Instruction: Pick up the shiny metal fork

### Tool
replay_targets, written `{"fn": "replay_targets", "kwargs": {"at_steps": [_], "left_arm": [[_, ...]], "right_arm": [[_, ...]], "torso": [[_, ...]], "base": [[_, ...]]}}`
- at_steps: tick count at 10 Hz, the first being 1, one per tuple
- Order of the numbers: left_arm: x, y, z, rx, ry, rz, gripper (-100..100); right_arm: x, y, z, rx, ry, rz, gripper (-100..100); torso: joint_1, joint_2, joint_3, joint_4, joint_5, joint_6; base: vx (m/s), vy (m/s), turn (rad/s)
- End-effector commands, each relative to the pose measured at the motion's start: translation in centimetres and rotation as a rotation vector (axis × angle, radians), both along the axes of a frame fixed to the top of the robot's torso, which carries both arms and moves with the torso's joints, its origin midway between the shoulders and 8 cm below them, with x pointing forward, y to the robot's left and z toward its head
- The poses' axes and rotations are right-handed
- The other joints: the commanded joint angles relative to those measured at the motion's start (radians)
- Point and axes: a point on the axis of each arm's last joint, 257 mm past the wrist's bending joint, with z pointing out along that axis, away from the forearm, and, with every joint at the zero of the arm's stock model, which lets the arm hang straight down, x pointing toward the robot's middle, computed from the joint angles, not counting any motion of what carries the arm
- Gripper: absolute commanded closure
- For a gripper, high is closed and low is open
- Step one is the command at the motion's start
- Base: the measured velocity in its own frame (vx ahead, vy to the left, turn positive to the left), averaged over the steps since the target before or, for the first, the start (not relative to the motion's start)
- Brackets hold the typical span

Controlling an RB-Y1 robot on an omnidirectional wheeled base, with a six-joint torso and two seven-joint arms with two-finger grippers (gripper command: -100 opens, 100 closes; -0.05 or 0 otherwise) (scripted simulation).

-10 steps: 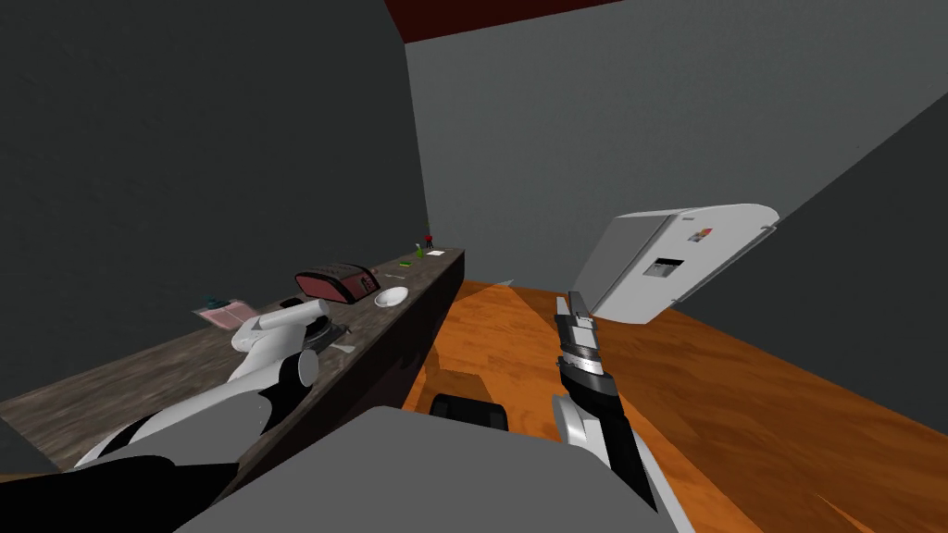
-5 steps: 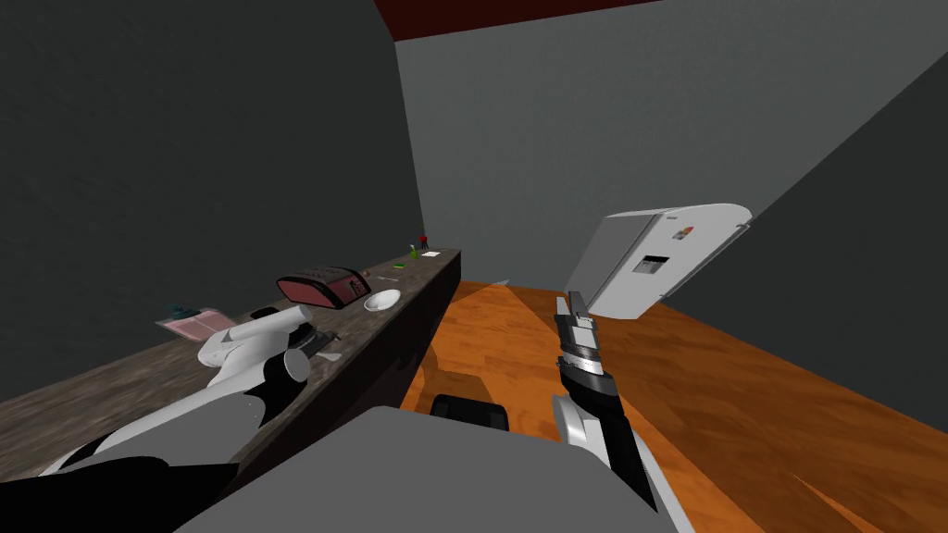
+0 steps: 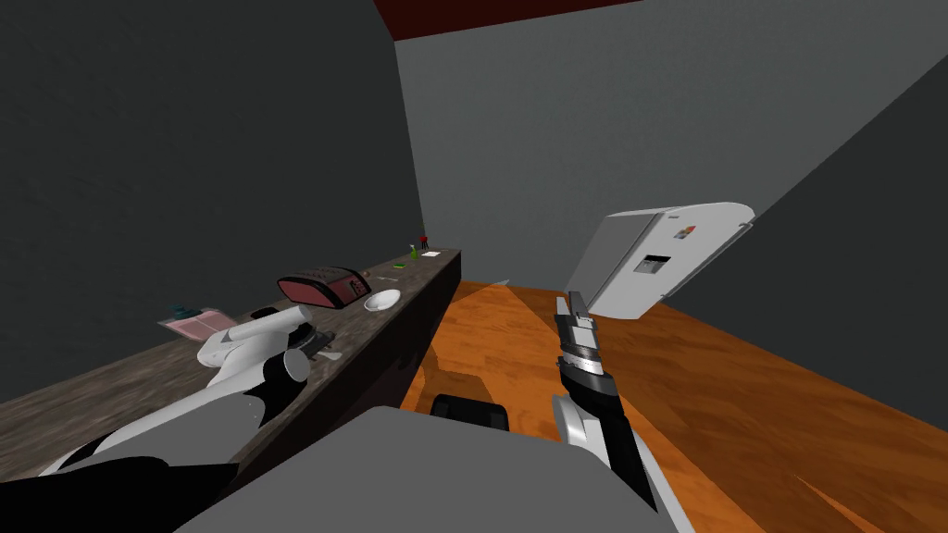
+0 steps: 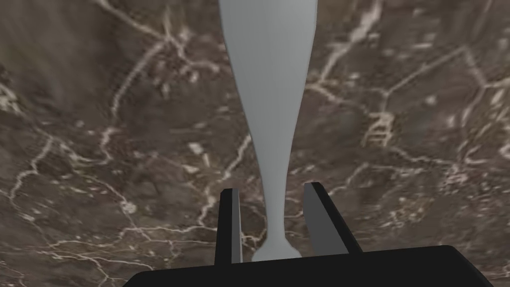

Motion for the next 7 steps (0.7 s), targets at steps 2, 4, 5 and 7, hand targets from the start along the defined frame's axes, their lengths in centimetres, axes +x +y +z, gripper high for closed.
{"fn": "replay_targets", "kwargs": {"at_steps": [2, 4, 5, 7], "left_arm": [[0.0, 0.0, 0.0, 0.000, 0.000, 0.000, 0], [1.5, -0.9, 0.4, 0.002, -0.003, -0.003, 100], [3.0, -1.7, 1.0, 0.000, -0.021, 0.001, 100], [4.5, -2.8, 1.4, 0.003, -0.026, -0.007, 100]], "right_arm": [[0.0, 0.0, 0.0, 0.000, 0.000, 0.000, 0], [0.0, 0.0, 0.0, 0.000, 0.000, 0.000, 0], [0.0, 0.0, 0.0, 0.000, 0.000, 0.000, 0], [0.0, 0.0, 0.0, 0.000, 0.000, 0.000, 0]], "torso": [[0.000, 0.000, 0.000, 0.000, 0.000, 0.000], [0.002, 0.001, 0.001, 0.000, 0.000, -0.001], [0.003, 0.002, 0.001, 0.001, 0.001, -0.001], [0.004, 0.003, 0.002, 0.001, 0.001, -0.001]], "base": [[0.000, 0.000, 0.000], [-0.023, 0.046, 0.100], [-0.042, 0.064, 0.096], [-0.030, 0.055, 0.085]]}}
